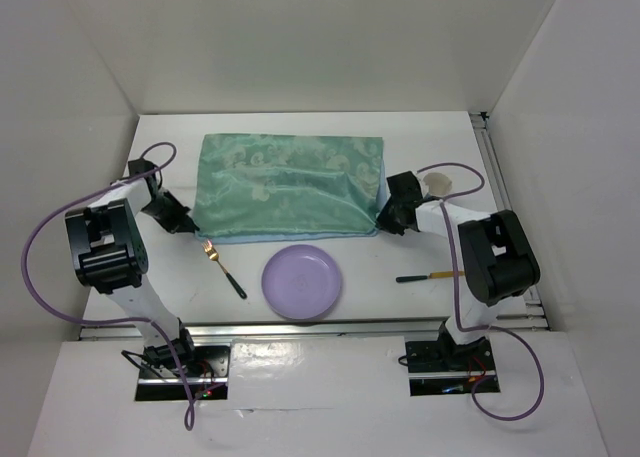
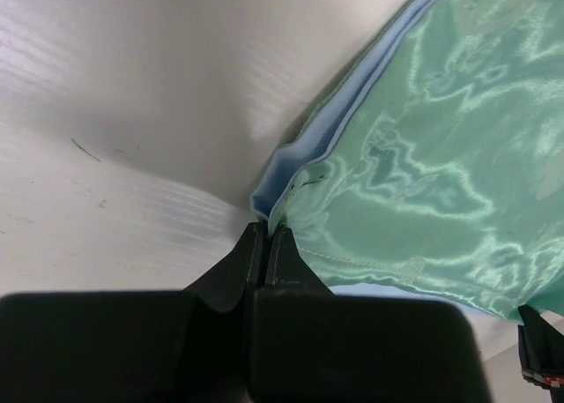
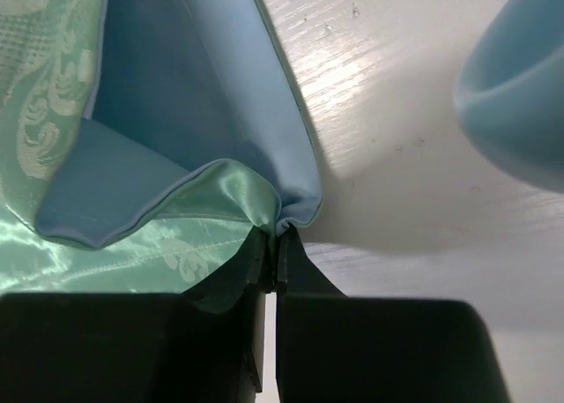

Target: Set the dinner table for one person

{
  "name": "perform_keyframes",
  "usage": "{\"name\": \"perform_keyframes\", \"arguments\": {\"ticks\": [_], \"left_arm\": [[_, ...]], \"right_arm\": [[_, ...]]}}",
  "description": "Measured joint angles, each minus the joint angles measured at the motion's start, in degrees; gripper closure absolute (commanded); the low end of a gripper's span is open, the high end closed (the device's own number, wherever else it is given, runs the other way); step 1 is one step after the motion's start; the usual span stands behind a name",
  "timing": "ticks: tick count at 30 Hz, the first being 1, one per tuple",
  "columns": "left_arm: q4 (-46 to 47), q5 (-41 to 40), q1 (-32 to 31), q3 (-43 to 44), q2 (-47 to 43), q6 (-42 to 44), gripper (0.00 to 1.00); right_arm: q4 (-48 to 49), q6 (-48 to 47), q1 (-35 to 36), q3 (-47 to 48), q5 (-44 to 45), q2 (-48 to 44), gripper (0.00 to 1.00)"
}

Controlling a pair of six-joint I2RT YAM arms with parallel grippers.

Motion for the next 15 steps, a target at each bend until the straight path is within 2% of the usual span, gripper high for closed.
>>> {"name": "perform_keyframes", "arguments": {"ticks": [7, 15], "left_arm": [[-5.3, 1.5, -0.3, 10.8, 0.1, 1.0, 1.00], [-13.1, 2.9, -0.3, 36.2, -1.0, 1.5, 1.00]], "right_arm": [[-5.9, -1.6, 0.0, 6.4, 2.5, -0.5, 1.00], [-11.1, -7.4, 0.0, 29.4, 4.8, -4.3, 1.00]]}}
